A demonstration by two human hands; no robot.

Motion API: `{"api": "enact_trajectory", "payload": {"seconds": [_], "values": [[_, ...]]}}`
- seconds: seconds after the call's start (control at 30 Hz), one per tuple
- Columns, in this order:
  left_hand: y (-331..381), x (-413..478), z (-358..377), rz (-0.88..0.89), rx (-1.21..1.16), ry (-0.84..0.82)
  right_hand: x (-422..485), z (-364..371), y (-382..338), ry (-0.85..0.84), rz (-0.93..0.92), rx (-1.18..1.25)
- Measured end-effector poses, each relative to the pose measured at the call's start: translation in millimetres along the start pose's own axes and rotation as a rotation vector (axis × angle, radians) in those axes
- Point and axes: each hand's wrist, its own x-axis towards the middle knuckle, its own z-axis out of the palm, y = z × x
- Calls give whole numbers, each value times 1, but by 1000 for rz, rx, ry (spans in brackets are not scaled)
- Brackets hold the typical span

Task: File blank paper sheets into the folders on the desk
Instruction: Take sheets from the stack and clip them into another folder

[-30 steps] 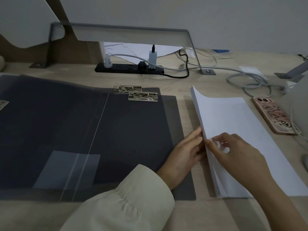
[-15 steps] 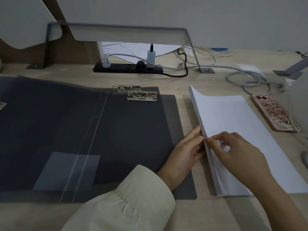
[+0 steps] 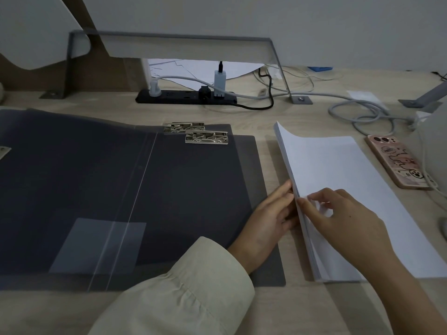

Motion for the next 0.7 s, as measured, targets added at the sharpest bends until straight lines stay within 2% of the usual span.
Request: {"api": "enact_trajectory", "payload": {"seconds": [0.37, 0.53, 0.7], "values": [[0, 1, 2, -13, -53, 70, -3, -3, -3, 9, 35, 33], [13, -3, 21, 82, 384, 294, -1, -4, -3, -10, 62, 46], [26, 7, 37, -168, 504, 240, -1, -7, -3, -54, 72, 79]]}}
